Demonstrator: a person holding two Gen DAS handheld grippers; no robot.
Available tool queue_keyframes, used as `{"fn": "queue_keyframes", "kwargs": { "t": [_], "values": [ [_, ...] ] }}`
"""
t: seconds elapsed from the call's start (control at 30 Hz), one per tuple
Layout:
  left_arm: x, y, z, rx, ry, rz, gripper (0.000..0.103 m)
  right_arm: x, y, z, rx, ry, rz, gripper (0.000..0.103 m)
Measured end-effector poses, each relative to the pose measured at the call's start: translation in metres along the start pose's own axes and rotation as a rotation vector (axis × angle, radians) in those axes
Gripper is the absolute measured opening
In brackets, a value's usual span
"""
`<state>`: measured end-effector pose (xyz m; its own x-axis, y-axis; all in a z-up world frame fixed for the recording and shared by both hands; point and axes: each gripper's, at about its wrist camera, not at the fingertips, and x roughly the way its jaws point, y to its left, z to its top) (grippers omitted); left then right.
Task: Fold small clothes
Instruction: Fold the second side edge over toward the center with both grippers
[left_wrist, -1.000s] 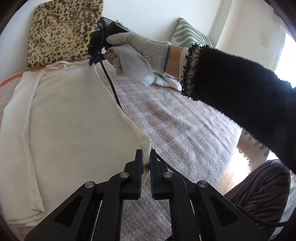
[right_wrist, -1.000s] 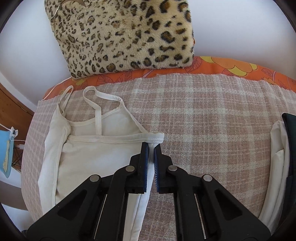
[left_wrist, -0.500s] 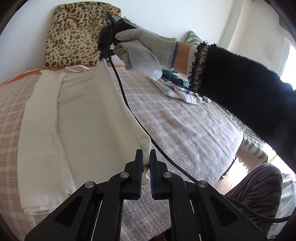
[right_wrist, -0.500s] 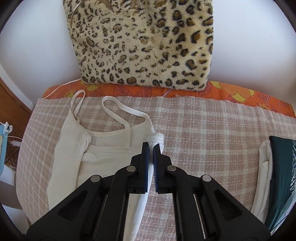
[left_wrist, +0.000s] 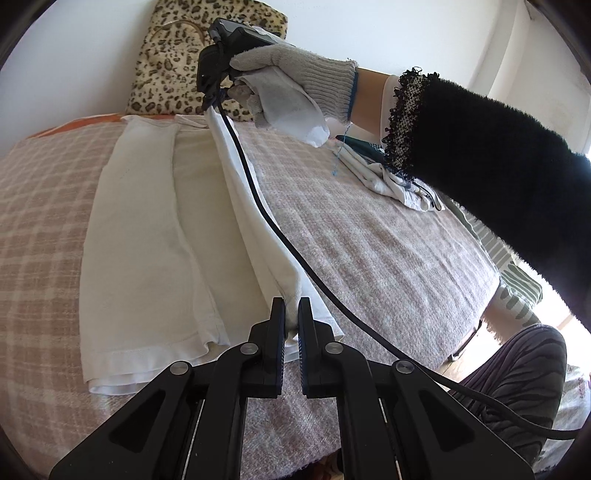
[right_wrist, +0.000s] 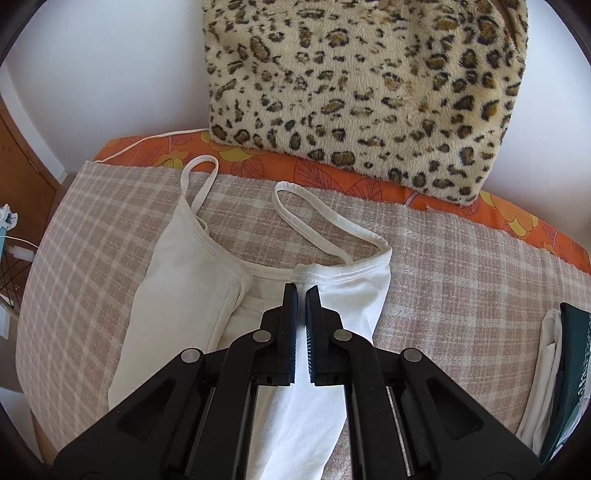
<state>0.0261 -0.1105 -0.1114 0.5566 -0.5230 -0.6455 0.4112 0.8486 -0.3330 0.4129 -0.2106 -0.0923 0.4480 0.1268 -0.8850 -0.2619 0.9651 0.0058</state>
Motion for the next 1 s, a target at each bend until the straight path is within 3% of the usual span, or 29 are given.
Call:
{"fn": "queue_keyframes", "kwargs": {
  "t": [0.4, 0.8, 0.83, 0.9, 0.93, 0.97, 1.0],
  "values": [
    [0.000, 0.018, -0.010, -0.051, 0.021, 0.014, 0.005, 0.029, 0.047, 0.002, -0.084, 0.040, -0.022, 0.005],
    [0.002, 0.022, -0.011, -0.063, 0.058, 0.023, 0.005, 0.053, 0.062, -0.003, -0.106, 0.071, -0.025, 0.006],
    [0.002, 0.022, -0.011, -0.061, 0.065, 0.025, 0.007, 0.052, 0.062, -0.002, -0.107, 0.069, -0.020, 0.008],
    [0.000, 0.021, -0.012, -0.065, 0.076, 0.028, 0.010, 0.048, 0.059, 0.000, -0.091, 0.070, 0.028, 0.022],
    [-0.001, 0.021, -0.012, -0.066, 0.078, 0.028, 0.011, 0.045, 0.056, 0.001, -0.072, 0.064, 0.062, 0.039],
    [-0.003, 0.022, -0.013, -0.066, 0.082, 0.029, 0.012, 0.040, 0.053, 0.001, -0.049, 0.054, 0.091, 0.048],
    [-0.005, 0.022, -0.015, -0.066, 0.083, 0.028, 0.013, 0.035, 0.049, 0.002, -0.032, 0.042, 0.114, 0.049]
  ]
}}
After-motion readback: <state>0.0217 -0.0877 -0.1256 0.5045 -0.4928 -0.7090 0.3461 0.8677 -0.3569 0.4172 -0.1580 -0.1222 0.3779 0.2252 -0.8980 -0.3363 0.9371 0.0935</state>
